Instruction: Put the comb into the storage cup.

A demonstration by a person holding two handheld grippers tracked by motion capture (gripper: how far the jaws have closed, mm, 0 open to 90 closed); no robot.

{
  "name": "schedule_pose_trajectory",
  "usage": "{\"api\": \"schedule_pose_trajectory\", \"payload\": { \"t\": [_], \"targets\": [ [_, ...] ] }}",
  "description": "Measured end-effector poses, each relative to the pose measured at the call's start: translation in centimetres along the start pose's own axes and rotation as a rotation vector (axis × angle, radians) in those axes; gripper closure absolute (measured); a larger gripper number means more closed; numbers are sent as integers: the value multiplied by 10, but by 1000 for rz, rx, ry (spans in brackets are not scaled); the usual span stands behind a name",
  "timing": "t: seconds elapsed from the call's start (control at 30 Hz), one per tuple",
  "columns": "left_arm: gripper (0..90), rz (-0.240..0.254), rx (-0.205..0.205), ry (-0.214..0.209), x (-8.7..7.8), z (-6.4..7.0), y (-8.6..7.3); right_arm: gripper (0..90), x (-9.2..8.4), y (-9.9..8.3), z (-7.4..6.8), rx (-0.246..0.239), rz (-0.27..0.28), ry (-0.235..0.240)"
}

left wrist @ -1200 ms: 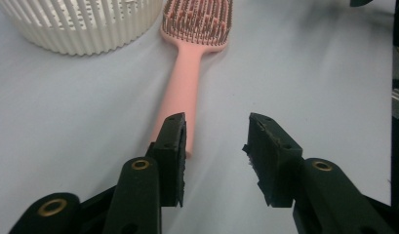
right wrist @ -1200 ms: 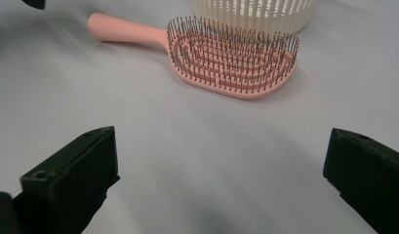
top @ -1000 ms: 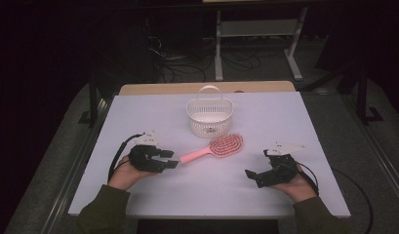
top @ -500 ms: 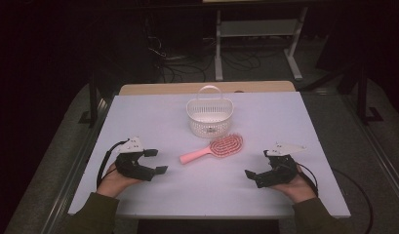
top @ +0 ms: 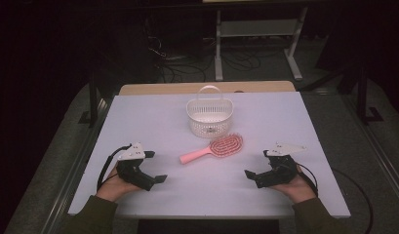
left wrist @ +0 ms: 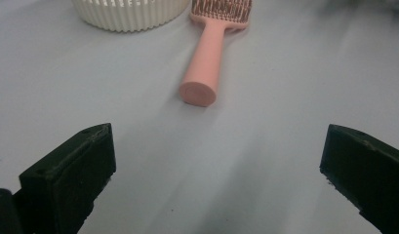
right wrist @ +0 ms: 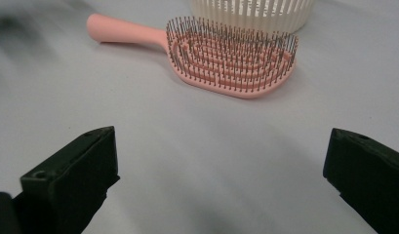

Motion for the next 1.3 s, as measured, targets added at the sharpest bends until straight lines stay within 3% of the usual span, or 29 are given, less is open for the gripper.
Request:
{"api": "schedule_pose_trajectory", "payload": {
  "t": [0.8,1.3],
  "targets": [
    [0,22,37,10,1,-3,18,0,-4,2,3,19,20,5],
    [0,27,15,-11,11,-5,28,0,-6,3,4,25,31,4]
  ]
}}
Point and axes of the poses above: each handheld gripper's, and its own axes: x roughly forward along the jaws, y roughly out of its top, z roughly to its right, the point moved 8 cm from there along x, roughly forward along the jaws, and after that the axes turned 5 degrees about -y, right-handed, at the moved point
